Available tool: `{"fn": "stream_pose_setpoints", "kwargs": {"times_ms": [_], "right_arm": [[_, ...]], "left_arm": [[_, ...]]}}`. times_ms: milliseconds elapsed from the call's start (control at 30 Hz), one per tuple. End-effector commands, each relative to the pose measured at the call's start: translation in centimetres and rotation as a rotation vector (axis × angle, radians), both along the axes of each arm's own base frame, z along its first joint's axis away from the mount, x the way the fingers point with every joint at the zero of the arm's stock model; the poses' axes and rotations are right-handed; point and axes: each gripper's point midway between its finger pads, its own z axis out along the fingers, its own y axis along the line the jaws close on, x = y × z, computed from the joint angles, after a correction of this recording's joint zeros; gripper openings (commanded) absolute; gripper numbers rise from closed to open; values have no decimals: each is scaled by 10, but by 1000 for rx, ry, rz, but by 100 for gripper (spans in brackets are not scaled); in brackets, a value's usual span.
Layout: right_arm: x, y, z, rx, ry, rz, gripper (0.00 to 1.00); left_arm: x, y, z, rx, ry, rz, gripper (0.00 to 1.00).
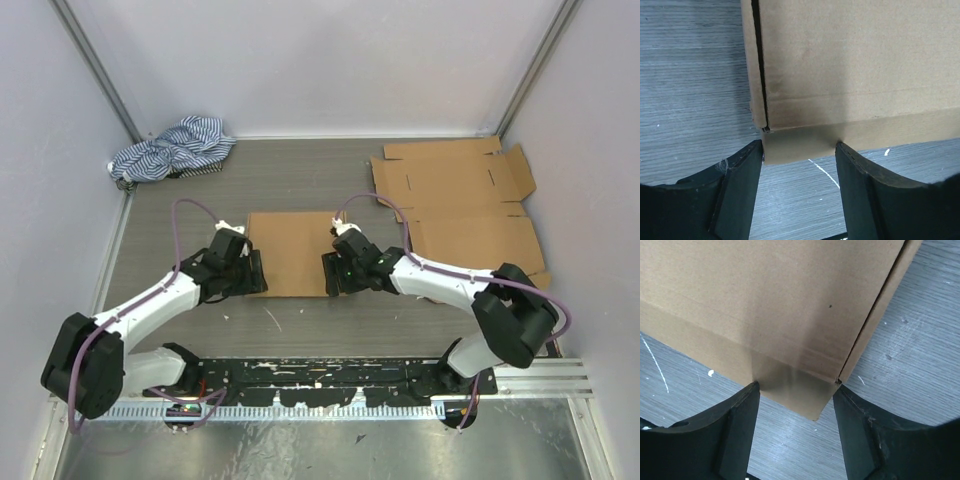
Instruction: Fold the paper box
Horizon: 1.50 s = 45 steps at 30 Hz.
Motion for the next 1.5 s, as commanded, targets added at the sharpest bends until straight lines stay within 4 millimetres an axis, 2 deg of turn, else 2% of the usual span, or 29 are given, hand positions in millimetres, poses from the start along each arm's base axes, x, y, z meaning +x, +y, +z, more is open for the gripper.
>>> {"fn": "stream_pose_setpoints", "kwargs": {"times_ms": [0,267,433,500,667,733,800,867,933,967,1033,1100,1133,1267,1300,1333,1400,1467], "right_arm": [[10,4,-2,-6,-47,-10,65],[15,-4,-11,-36,-77,-35,64],[12,-2,-6,-22,-84,-13,65],[6,-1,7,-8,-91,5,66],[-12,2,59,31,-136,59,68],[-11,-2,79,41,-164,49,69],[-3,-5,97,45,-197,30,69],[14,-5,111,61,-219,9,69],[43,-1,121,64,-243,-5,64],[62,5,122,61,-256,-4,58],[102,14,132,53,-303,-23,29],[142,29,142,61,-353,-22,11],[162,38,145,65,-375,-21,8],[229,69,139,63,-415,-11,8],[248,77,142,72,-439,-14,9],[257,82,130,61,-432,-7,10],[281,93,117,60,-426,4,12],[293,101,94,46,-377,25,12]], "left_arm": [[7,1,-1,26,-20,4,66],[10,12,-14,92,-3,46,64],[11,13,-8,89,-18,58,63],[8,13,0,72,-25,52,63],[-4,11,36,-1,-67,48,63],[-8,13,53,-31,-102,54,60],[-12,13,61,-49,-107,57,55],[-15,8,62,-83,-98,53,43],[-14,1,55,-108,-75,49,27],[-14,-2,50,-111,-57,47,18],[-13,-9,40,-118,-26,29,1],[-12,-14,29,-107,-1,20,0],[-11,-16,25,-102,3,15,0],[-8,-16,10,-75,2,36,0],[-7,-15,7,-68,2,38,0],[-6,-15,4,-57,4,41,0],[-4,-14,-3,-41,4,49,0],[-1,-15,-12,-24,18,49,0]]}}
